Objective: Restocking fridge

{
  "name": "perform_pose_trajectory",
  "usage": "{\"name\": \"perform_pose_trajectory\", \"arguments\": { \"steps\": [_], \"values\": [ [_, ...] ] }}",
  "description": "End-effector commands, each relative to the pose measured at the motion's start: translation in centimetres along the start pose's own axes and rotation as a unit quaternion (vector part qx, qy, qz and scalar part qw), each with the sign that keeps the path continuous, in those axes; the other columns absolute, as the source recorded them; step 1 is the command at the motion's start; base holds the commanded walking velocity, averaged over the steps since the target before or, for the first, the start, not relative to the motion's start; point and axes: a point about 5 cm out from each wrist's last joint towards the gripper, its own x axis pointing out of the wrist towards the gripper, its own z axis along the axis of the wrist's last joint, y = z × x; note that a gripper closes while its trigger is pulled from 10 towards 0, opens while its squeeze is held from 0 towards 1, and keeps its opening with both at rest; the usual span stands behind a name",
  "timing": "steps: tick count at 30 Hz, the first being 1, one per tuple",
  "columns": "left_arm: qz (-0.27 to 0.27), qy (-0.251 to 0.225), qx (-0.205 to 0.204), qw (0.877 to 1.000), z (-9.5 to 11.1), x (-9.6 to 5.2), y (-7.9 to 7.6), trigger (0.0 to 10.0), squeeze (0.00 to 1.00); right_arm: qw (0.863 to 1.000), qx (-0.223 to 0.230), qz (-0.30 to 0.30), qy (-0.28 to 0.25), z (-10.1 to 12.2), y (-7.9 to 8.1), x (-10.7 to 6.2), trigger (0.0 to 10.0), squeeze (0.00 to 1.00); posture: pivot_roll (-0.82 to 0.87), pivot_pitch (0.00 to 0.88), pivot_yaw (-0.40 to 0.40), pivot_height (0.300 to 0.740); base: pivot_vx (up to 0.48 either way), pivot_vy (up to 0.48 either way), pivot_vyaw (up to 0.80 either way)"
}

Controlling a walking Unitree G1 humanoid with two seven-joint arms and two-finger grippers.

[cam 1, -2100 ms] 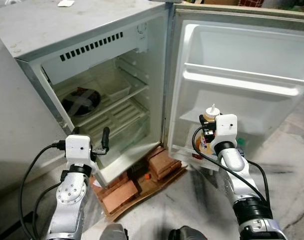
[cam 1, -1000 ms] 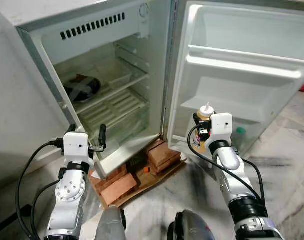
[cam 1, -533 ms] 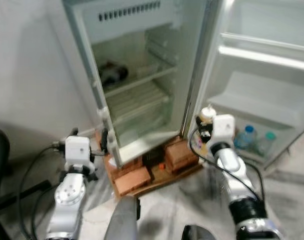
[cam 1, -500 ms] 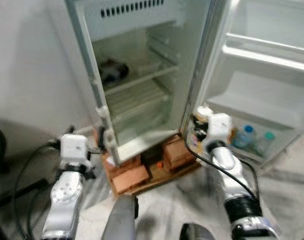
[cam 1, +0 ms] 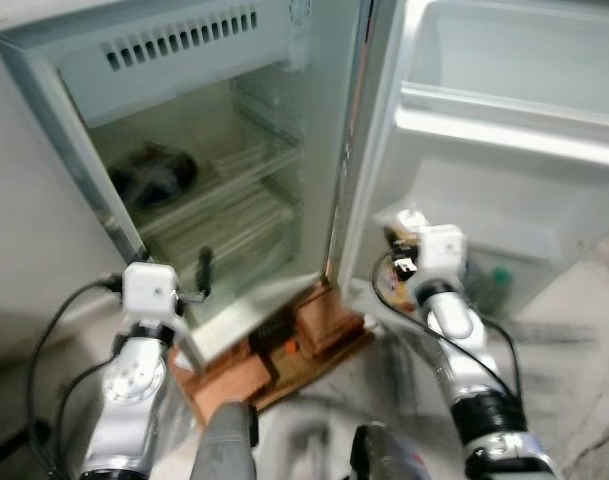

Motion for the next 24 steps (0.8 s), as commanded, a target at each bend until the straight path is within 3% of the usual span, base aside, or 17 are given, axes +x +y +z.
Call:
{"name": "perform_pose_trajectory", "arguments": {
  "steps": [1, 6, 24],
  "values": [
    [-0.004, 0.002, -0.004, 1.000, -0.08, -0.14, -0.49, 10.0, 0.00, 1.000, -0.007, -0.019, -0.008, 0.34, -1.28, -0.06, 10.0, 0.00, 0.13, 0.062, 0.011, 0.662, 0.281, 0.000, 0.00],
    [-0.004, 0.004, -0.004, 1.000, -0.15, -0.16, -0.49, 10.0, 0.00, 1.000, -0.005, -0.018, -0.006, 0.27, -1.22, -0.09, 10.0, 0.00, 0.13, 0.063, 0.012, 0.662, 0.425, 0.000, 0.00],
    [-0.005, 0.010, -0.008, 1.000, -0.24, -0.23, -0.92, 10.0, 0.00, 1.000, 0.021, 0.006, 0.013, -0.33, -0.30, 0.24, 10.0, 0.00, 0.14, 0.070, 0.010, 0.648, 0.000, 0.000, 0.00]
  ]
}}
